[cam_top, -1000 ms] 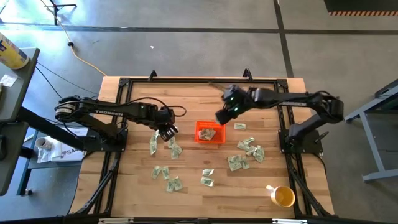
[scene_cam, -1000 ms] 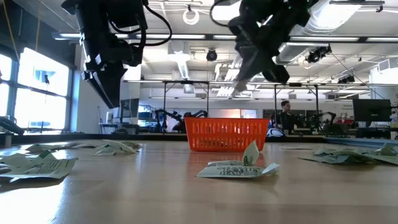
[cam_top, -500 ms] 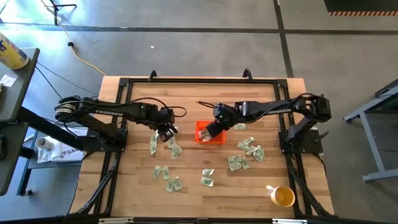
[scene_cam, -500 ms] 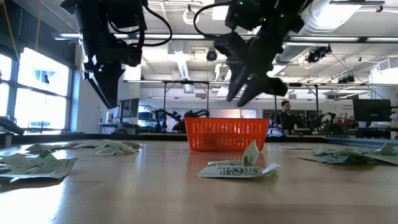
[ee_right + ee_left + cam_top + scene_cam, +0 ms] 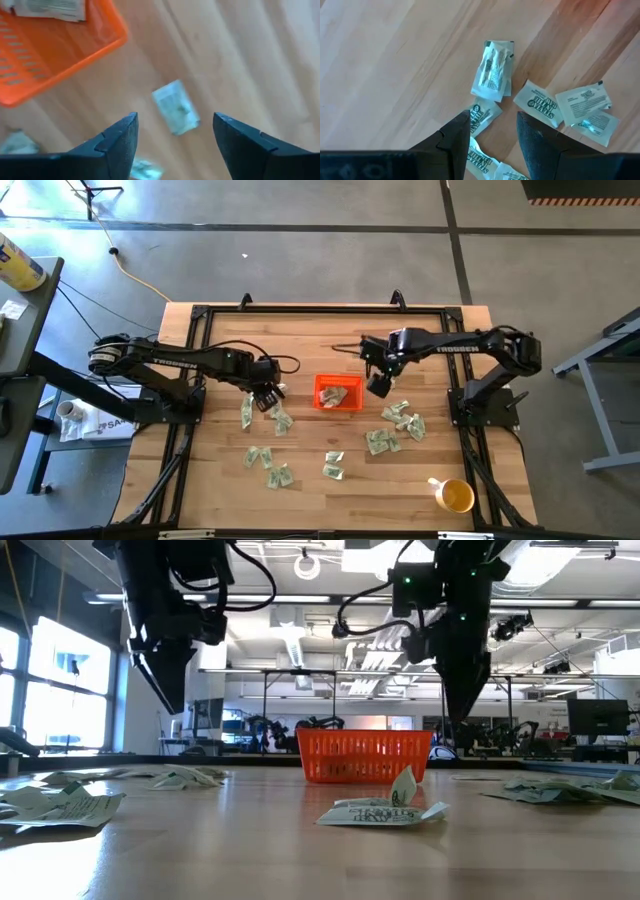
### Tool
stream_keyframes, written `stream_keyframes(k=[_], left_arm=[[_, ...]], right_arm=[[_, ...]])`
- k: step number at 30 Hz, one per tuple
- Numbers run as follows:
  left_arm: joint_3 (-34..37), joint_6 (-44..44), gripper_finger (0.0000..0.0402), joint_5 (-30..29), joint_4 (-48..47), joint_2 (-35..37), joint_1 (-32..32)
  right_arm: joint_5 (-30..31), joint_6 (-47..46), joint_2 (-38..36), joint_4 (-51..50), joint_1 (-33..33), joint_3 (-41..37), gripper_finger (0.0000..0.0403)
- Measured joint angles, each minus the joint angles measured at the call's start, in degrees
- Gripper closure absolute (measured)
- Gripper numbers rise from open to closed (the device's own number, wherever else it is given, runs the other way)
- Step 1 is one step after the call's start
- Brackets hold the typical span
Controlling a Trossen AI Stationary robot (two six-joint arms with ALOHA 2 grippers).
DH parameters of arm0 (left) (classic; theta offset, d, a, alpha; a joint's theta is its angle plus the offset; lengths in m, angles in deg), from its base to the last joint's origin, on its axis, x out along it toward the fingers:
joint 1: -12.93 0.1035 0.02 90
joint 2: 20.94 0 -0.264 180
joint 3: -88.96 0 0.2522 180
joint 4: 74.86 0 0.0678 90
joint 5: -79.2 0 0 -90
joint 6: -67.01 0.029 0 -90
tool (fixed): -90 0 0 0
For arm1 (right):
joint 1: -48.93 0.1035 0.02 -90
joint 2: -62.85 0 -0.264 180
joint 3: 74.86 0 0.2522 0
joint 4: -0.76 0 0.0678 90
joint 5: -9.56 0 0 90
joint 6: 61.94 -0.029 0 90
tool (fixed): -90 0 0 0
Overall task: Pick and place Stevia / Truvia into bins
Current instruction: Put the light green stevia packet into the orange basket
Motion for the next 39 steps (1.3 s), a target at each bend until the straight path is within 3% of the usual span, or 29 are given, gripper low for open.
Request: stream_keyframes(k=[5, 17, 31, 39], left_arm=[[0.00, -1.99, 0.0208, 0.02, -0.72, 0.00, -0.02], [0.00, -5.13, 0.0208, -0.42, -0.30, 0.00, 0.11], [0.00, -6.30, 0.0208, 0.23, -0.33, 0.00, 0.11], [0.00, -6.31, 0.0208, 0.28, -0.31, 0.00, 0.11]], right_arm=[[-1.07, 10.80, 0.00, 1.76, -2.67, -1.83, 0.0173], [-2.64, 15.37, 0.04, 16.57, 0.88, -14.54, 0.0175], [-4.64, 14.99, -0.28, 25.52, -2.79, -23.28, 0.0169], [-5.26, 11.11, -0.11, 27.42, -8.03, -23.34, 0.0213]])
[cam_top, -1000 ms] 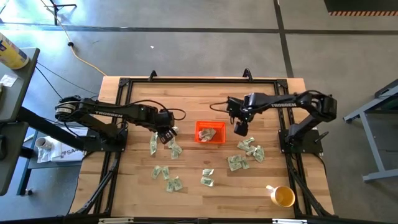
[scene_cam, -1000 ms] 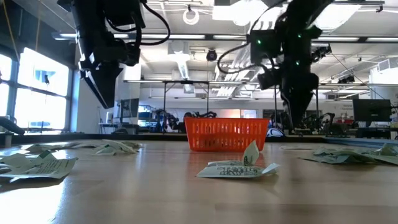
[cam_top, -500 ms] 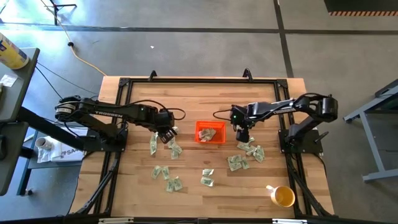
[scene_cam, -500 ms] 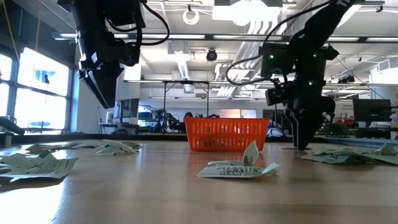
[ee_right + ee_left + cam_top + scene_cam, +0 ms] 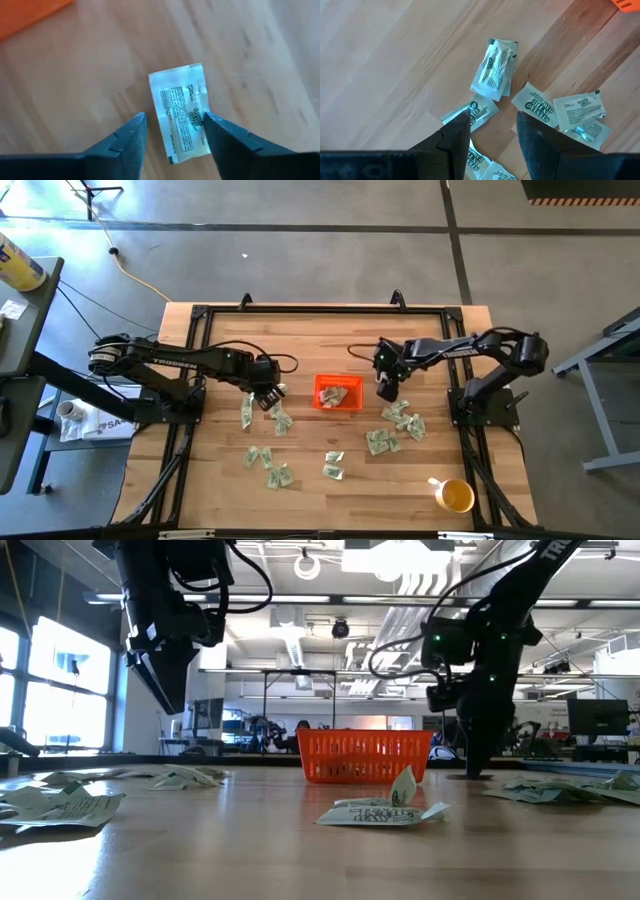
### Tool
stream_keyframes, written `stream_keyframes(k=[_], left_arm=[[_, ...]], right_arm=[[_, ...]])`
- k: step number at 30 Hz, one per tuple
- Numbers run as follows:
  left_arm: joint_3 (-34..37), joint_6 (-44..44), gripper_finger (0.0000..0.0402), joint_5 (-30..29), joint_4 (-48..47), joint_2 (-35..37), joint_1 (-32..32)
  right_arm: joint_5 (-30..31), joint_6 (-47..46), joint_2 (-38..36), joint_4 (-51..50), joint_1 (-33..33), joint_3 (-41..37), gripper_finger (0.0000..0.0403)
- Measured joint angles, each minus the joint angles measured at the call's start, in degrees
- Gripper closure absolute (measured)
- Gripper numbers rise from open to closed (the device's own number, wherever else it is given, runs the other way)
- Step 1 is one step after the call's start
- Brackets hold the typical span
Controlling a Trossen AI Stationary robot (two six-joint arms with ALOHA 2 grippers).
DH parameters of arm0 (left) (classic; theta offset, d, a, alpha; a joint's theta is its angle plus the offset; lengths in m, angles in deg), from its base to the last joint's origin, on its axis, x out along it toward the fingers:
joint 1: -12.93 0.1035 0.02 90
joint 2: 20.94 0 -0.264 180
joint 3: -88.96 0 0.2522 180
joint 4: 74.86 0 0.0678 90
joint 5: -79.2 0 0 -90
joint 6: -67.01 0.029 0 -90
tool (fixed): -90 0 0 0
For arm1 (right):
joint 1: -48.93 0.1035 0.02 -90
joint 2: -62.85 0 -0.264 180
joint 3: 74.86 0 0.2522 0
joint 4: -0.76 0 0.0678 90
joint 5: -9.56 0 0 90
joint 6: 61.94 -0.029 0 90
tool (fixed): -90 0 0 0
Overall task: Pick and place Stevia / Truvia into bins
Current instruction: Put the light green stevia packet into the orange basket
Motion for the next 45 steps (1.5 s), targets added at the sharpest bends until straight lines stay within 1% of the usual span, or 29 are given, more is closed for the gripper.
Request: stream_keyframes(k=[4, 9, 11, 14, 16, 19, 22, 25, 27, 30, 33, 34, 37, 39, 41, 45], left_arm=[[0.00, -0.02, 0.0208, 0.02, 0.00, 0.00, 0.00], [0.00, -0.02, 0.0208, 0.02, 0.00, 0.00, 0.00], [0.00, -0.01, 0.0208, 0.02, 0.01, 0.00, 0.00], [0.00, 0.07, 0.0208, 0.02, 0.00, 0.00, 0.00], [0.00, 0.11, 0.0208, 0.02, 0.00, 0.00, 0.00], [0.00, 0.25, 0.0208, -0.07, 0.00, 0.00, 0.00], [0.00, 0.46, 0.0208, -0.15, -0.01, 0.00, 0.00], [0.00, 2.37, 0.0208, -0.24, 0.02, 0.00, 0.00], [0.00, 3.52, 0.0208, -0.24, 0.19, 0.00, 0.00], [0.00, 5.02, 0.0208, -0.24, 0.40, -0.01, 0.04], [0.00, 5.57, 0.0208, -0.08, 0.75, -0.26, 0.09], [0.00, 6.07, 0.0208, 0.63, 1.26, -0.56, 0.46], [0.00, 7.72, 0.0208, 5.65, 2.91, -1.97, 2.53], [0.00, 8.27, 0.0208, 6.10, 3.97, -3.29, 4.29], [0.00, 10.89, 0.0208, 6.26, 5.05, -4.48, 6.24], [0.00, 15.21, 0.0208, 7.54, 5.60, -6.41, 10.22]], right_arm=[[-0.99, -3.25, 0.03, 0.19, -1.58, -0.03, 0.0272], [-0.54, -9.18, 0.08, 0.13, -1.40, 0.46, 0.0370], [-0.57, -10.66, 0.01, 0.07, -0.50, 1.53, 0.0393], [-1.72, -13.53, -0.44, -1.22, 1.25, 4.27, 0.0386], [-2.11, -15.23, -1.85, -0.99, 2.92, 7.24, 0.0388], [-1.27, -16.79, -3.57, -0.91, 6.03, 12.19, 0.0399], [-0.82, -17.87, -3.67, -0.86, 9.03, 17.51, 0.0394], [-2.93, -18.41, -1.79, -0.19, 11.46, 22.00, 0.0398], [-3.26, -18.55, 0.66, -0.50, 12.83, 24.21, 0.0399], [-2.94, -21.48, 4.17, -0.71, 14.44, 26.35, 0.0385], [-2.03, -24.86, 6.65, -0.89, 15.77, 27.18, 0.0353], [-1.03, -25.90, 7.19, -1.00, 16.25, 27.18, 0.0338], [1.34, -29.13, 7.66, -1.13, 17.37, 27.17, 0.0286], [1.11, -30.86, 7.56, -0.98, 17.76, 27.18, 0.0247], [1.02, -32.21, 7.07, -1.27, 18.16, 27.18, 0.0206], [4.99, -35.56, 4.69, -2.21, 19.61, 27.22, 0.0137]])
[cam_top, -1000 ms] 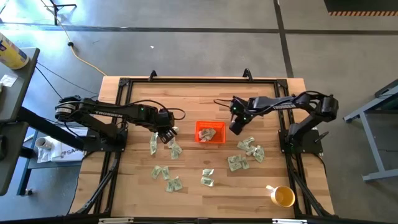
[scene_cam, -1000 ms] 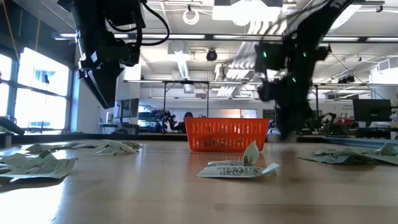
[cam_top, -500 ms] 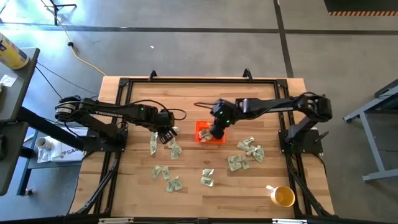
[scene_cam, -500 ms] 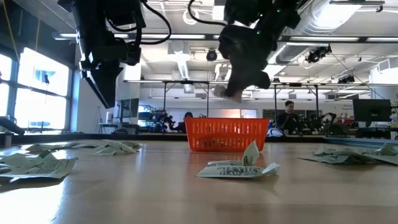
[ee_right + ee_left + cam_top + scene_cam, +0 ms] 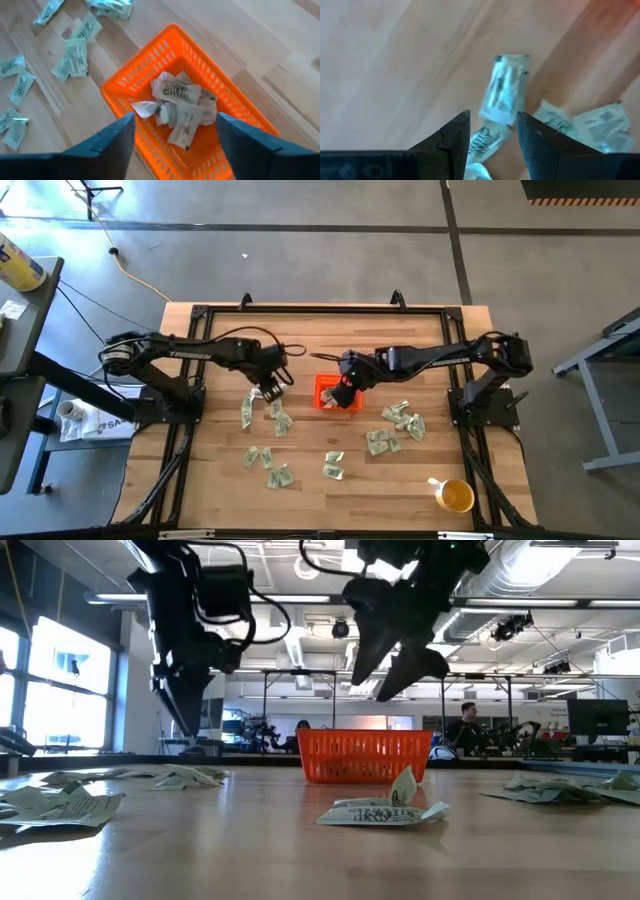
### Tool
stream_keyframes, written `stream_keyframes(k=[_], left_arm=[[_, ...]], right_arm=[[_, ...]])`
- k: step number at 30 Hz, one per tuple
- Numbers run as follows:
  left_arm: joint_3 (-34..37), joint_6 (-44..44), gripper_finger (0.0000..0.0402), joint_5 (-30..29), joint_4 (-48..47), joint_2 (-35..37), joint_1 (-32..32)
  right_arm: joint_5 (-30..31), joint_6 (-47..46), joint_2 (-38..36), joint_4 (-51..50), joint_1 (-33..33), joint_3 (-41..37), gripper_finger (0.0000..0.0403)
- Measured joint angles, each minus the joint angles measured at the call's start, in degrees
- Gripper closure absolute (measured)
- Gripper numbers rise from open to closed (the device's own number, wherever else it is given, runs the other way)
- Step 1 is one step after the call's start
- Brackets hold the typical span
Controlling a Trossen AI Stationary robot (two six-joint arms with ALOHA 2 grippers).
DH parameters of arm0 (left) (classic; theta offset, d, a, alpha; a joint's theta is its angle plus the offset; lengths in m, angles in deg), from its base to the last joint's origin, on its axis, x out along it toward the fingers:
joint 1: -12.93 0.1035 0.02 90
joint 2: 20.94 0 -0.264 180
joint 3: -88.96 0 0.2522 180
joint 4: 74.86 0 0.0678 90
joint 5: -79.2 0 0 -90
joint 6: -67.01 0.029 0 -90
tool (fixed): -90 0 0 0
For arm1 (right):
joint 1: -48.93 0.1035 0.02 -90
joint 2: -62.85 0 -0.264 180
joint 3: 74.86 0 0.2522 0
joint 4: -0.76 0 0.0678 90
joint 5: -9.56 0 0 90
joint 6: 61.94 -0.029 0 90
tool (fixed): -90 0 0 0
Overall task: Pick and place Stevia / Truvia into bins
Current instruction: Put the light green stevia packet into the orange basket
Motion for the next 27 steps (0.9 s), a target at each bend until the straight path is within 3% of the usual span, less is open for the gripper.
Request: stream_keyframes(k=[7, 20, 27], left_arm=[[0.00, 3.96, 0.0208, 7.04, 0.71, -5.03, 3.05], [0.00, 5.18, 0.0208, 1.65, 5.28, -10.45, 1.85], [-0.28, 7.60, 0.0211, 5.29, 4.93, -13.42, 1.87]], right_arm=[[2.21, -3.09, -1.49, -5.81, 1.62, 0.01, 0.0092], [4.50, -5.74, -1.49, -6.20, 2.31, 0.01, 0.0092], [4.30, -6.34, -1.49, -6.93, 3.40, 0.01, 0.0092]])
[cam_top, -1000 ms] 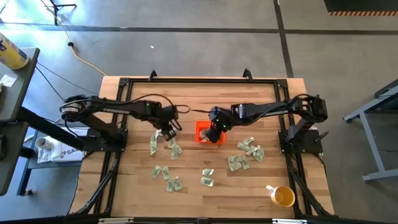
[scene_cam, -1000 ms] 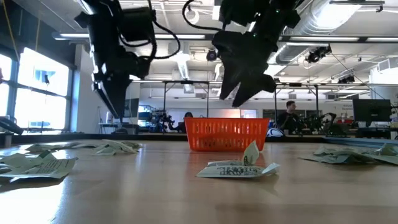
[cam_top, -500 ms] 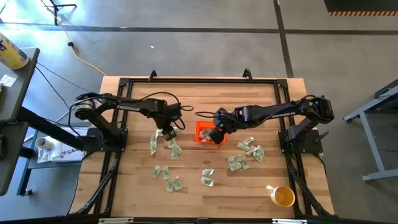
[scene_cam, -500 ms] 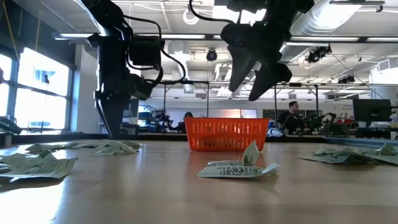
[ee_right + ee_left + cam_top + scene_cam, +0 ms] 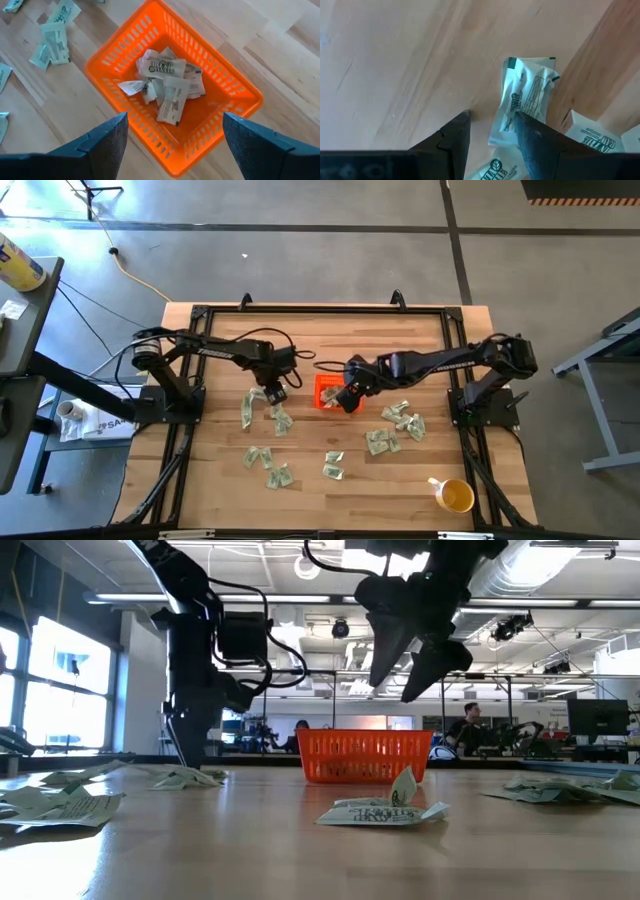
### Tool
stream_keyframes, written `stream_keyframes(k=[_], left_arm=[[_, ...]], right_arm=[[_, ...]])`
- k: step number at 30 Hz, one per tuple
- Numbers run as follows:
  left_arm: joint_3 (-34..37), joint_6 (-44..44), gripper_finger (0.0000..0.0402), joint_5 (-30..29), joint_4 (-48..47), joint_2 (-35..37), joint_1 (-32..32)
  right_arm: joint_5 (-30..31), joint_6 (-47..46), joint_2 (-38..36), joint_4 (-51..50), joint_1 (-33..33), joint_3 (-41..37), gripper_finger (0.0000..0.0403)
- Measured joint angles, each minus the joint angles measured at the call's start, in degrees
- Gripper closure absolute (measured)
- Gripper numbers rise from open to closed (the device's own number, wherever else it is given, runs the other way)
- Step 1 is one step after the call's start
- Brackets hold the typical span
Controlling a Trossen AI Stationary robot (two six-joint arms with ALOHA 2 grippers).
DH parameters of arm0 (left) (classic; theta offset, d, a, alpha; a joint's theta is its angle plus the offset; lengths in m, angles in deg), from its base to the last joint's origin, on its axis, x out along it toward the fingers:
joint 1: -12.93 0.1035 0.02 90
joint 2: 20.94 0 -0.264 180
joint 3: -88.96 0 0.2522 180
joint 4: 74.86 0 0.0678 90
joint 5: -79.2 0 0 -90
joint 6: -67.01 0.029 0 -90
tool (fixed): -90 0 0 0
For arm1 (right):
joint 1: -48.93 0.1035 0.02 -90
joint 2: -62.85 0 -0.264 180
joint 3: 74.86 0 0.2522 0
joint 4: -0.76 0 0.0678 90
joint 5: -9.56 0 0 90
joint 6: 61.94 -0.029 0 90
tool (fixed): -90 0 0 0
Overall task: Pick and place Stevia / Truvia into bins
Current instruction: Put the light green stevia packet into the orange basket
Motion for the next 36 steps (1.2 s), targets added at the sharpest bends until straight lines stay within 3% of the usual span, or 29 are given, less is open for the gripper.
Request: stream_keyframes(k=[4, 12, 18, 24, 36], left_arm=[[-0.43, 0.00, 0.0246, 0.26, -0.13, -0.07, 0.00], [-3.61, 0.45, 0.0380, -1.05, -1.27, -0.53, -0.10], [-9.01, 1.76, 0.0358, -5.65, -7.29, -0.51, -0.09], [-15.95, 3.38, 0.0381, -9.83, -12.40, -0.47, -0.09], [-19.82, 4.93, 0.0369, -7.58, -14.04, -0.40, 0.63]], right_arm=[[0.48, -0.97, 0.00, -1.27, 0.34, 0.00, 0.0092], [0.76, -1.01, 0.00, -2.60, 0.34, 0.00, 0.0092], [0.81, -1.01, 0.00, -2.83, 0.34, 0.00, 0.0092], [1.85, -0.61, 0.00, -3.21, 0.34, 0.00, 0.0092], [3.00, 1.24, 0.00, -3.47, 0.34, 0.00, 0.0091]])
